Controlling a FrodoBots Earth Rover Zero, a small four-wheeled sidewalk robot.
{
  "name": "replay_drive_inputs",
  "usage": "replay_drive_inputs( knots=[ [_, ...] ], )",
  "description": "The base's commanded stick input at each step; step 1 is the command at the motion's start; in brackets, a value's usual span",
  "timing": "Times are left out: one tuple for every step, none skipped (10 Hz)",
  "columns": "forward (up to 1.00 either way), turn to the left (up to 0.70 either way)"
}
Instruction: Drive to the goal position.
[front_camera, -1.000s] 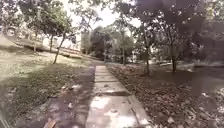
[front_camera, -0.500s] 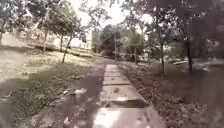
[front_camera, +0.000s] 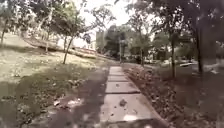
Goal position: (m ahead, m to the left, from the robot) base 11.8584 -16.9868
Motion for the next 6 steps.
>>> replay_drive_inputs(
  knots=[
    [0.89,0.0],
    [0.89,0.0],
    [0.92,0.0],
    [0.95,0.0],
    [0.95,0.0],
    [0.97,0.0]
  ],
)
